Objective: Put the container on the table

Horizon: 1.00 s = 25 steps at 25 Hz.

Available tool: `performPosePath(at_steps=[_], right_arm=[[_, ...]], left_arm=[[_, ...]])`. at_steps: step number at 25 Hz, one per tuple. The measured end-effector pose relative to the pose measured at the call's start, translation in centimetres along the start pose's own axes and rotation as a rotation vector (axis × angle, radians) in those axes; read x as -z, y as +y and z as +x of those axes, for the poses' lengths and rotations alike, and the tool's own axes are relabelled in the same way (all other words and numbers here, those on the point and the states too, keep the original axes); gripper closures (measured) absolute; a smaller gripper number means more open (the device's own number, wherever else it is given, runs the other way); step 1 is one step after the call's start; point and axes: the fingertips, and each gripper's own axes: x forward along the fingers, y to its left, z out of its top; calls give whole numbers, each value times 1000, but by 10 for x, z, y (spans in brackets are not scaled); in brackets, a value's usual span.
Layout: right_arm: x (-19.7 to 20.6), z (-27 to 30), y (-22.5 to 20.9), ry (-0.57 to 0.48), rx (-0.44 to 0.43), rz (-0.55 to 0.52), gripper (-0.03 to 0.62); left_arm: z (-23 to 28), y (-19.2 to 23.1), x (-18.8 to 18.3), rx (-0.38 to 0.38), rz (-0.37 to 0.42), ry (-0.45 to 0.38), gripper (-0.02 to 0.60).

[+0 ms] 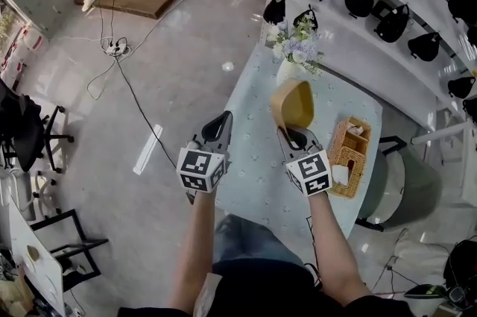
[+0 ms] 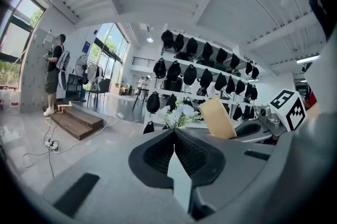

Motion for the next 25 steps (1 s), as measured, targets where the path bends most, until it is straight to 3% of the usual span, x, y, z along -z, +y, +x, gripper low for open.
performPosePath(at_steps=[9,25], right_arm=[[49,68,-13,253,-105,-197,592],[152,170,-43,621,-293,-419,592]], left_arm=[[65,15,39,34,4,60,572],[142,45,160,57,8,281,572]])
